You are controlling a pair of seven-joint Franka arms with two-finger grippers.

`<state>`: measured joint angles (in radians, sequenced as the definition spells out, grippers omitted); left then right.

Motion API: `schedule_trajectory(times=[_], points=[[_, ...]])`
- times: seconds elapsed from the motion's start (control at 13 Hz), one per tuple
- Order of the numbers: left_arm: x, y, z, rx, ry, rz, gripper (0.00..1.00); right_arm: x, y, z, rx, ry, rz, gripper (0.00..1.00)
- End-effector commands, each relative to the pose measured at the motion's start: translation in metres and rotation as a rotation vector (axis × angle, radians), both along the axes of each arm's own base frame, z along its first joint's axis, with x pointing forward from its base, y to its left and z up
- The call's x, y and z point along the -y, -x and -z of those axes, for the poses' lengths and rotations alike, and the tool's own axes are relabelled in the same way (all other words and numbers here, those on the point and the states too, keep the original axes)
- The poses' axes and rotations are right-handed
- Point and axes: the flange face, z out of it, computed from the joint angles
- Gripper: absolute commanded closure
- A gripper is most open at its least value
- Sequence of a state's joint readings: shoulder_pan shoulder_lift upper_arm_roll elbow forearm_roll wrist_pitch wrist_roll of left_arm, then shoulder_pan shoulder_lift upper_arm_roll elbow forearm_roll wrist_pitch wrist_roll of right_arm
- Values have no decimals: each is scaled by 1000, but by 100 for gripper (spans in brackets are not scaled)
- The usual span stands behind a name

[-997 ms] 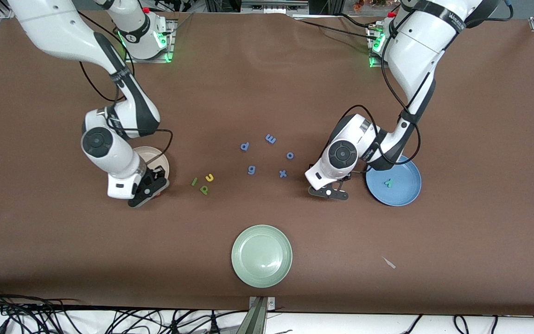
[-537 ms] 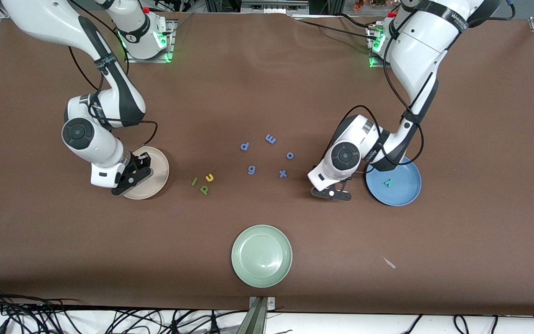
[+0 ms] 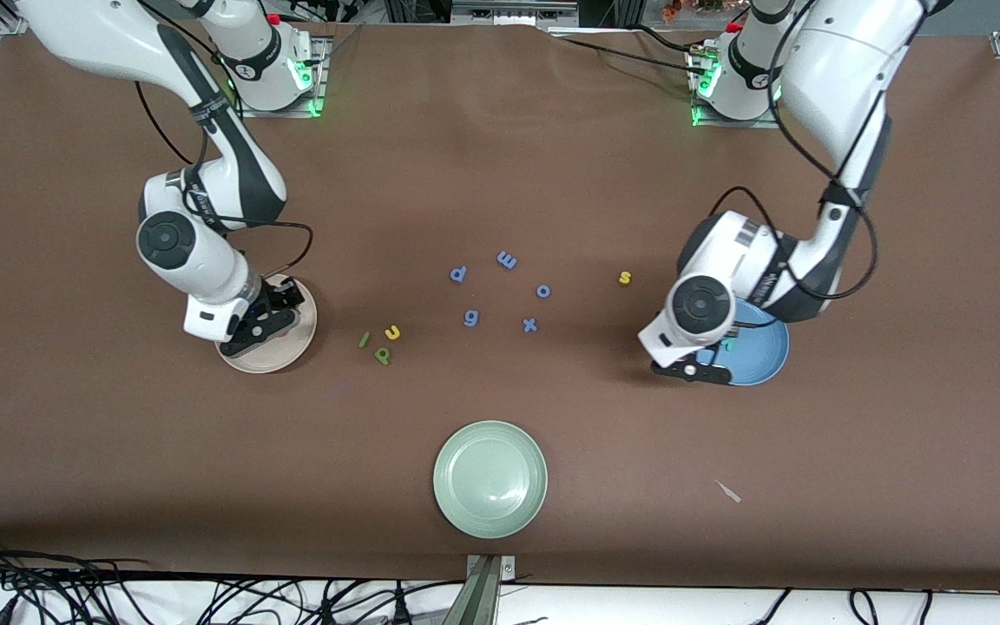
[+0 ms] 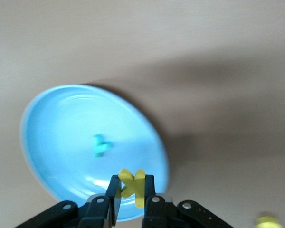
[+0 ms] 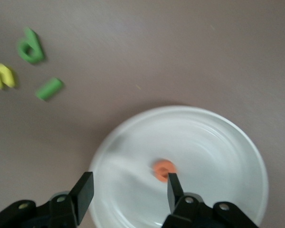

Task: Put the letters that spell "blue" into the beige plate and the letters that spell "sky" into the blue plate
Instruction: 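Place the k in the blue plate while the right gripper reaches the l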

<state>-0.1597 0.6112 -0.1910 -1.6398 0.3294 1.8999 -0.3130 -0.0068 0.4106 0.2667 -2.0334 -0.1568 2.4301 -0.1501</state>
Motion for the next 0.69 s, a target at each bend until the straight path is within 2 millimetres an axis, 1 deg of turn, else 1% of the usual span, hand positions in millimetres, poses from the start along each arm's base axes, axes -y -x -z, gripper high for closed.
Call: schedule_trajectory(times=[0.0, 0.08, 0.15, 0.23, 0.31, 0.46, 0.54, 0.61], points=[[-33, 0, 7, -44, -7, 37, 100, -36, -18, 8, -1, -60, 88, 29], [-32, 3, 20, -66, 5, 29, 100, -53, -22, 13, -5, -76, 136, 29], [-23, 8, 37, -96, 27, 18, 100, -69, -25, 18, -10, -86, 198, 29], [-22, 9, 43, -104, 40, 9, 96, -79, -25, 23, -17, -91, 253, 29], [-22, 10, 45, -107, 41, 10, 88, -85, -22, 27, -25, -90, 303, 29], [-24, 9, 45, -107, 41, 7, 3, -89, -19, 38, -47, -86, 417, 30], [-24, 8, 42, -105, 42, 4, 0, -88, -18, 48, -59, -83, 470, 30], [-25, 5, 35, -98, 42, 2, 0, -89, -22, 54, -52, -96, 493, 30]])
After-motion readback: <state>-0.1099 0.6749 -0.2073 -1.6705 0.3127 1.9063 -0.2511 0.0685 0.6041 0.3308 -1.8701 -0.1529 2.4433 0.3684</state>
